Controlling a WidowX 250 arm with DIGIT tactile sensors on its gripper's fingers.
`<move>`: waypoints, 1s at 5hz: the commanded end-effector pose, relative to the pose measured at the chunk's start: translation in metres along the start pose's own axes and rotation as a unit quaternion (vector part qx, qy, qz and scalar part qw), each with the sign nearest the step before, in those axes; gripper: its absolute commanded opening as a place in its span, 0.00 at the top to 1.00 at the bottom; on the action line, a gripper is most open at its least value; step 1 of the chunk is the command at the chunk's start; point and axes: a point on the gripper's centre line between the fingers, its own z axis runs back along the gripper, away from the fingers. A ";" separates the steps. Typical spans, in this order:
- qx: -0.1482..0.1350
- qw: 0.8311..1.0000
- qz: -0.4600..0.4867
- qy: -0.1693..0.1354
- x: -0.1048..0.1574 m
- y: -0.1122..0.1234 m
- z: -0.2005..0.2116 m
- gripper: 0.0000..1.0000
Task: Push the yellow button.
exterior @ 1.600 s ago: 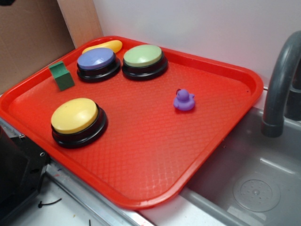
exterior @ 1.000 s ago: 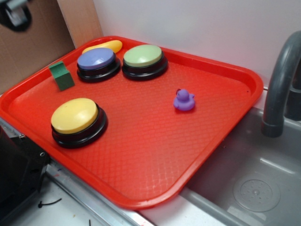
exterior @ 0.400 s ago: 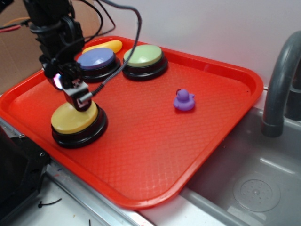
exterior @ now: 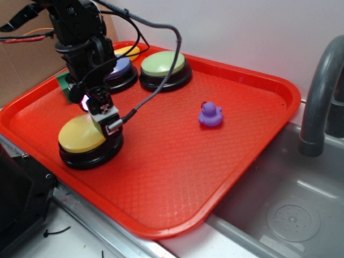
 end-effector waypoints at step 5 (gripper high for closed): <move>0.005 1.000 0.004 -0.010 -0.003 0.006 0.083 0.00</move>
